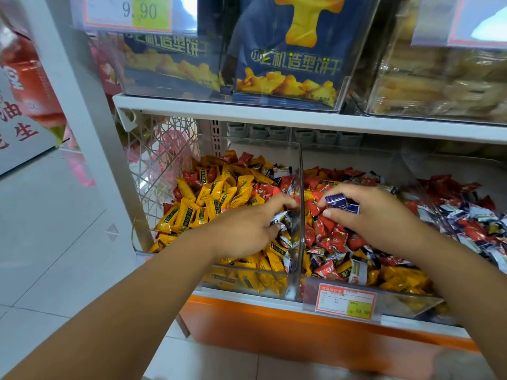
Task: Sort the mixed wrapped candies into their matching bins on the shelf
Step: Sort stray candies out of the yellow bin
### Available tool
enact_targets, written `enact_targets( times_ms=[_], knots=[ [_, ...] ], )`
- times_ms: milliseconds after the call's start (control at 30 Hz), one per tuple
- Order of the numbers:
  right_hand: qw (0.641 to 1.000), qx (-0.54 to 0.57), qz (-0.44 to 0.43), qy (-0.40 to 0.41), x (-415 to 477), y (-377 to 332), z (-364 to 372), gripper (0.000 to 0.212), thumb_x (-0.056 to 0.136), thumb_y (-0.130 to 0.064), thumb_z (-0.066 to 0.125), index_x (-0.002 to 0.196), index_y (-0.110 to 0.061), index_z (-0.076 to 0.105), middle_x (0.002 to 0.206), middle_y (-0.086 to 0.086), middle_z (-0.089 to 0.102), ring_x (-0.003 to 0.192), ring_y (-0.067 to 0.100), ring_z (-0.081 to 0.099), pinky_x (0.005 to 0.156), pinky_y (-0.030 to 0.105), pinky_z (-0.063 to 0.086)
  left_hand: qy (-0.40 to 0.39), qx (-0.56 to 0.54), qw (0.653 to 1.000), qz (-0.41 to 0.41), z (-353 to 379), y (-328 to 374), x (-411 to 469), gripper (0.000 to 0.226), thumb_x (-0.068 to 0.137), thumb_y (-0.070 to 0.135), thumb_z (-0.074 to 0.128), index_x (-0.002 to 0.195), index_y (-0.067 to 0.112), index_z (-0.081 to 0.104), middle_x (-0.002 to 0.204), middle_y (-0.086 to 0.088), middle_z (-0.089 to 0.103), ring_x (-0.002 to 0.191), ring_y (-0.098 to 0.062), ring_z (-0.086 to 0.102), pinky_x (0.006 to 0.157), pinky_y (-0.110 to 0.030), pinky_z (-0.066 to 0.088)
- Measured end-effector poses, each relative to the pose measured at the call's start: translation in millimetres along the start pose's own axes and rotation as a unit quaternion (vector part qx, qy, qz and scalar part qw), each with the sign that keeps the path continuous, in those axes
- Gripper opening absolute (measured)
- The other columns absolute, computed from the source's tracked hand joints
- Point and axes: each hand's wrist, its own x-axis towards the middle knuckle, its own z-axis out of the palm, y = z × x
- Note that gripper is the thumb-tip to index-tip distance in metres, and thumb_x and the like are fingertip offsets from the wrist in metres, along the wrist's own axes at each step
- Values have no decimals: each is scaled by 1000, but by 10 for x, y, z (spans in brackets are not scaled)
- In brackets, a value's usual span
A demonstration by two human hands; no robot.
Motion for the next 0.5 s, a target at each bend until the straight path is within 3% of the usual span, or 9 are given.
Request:
enact_targets(
  times_ms=[67, 167, 367, 500],
  knots=[
    [1000, -3, 0, -1, -1, 4, 0, 11, 91, -25, 64, 94, -35, 65, 85, -16, 65, 69, -14, 55, 58, 6, 39, -18, 45, 999, -2, 10, 9, -7, 25, 103, 38, 36, 127, 42, 37, 87, 8, 51, 54, -10, 41, 55, -30, 33],
    [1000, -5, -2, 1, 0, 21, 6, 10, 91, -26, 64, 95, -36, 66, 86, -18, 65, 74, -13, 55, 60, 5, 39, -11, 91, 996, 12, 17, -6, -5, 27, 101, 46, 36, 122, 32, 44, 112, 7, 47, 65, -7, 42, 61, -29, 31],
    [1000, -7, -2, -6, 15, 40, 22, 9, 91, -28, 63, 95, -36, 65, 89, -19, 64, 77, -13, 55, 59, 6, 38, 7, 178, 984, 18, 99, -5, 58, 47, 92, 57, 48, 132, 33, 45, 115, 10, 45, 80, -10, 44, 62, -28, 34],
    [1000, -1, -2, -9, 11, 40, 24, 9, 91, -28, 63, 95, -36, 65, 87, -19, 63, 75, -14, 54, 60, 5, 38, 11, 182, 983, 28, 88, 19, 108, 46, 88, 56, 55, 128, 34, 55, 100, 16, 36, 86, -5, 41, 67, -26, 34]
  ],
)
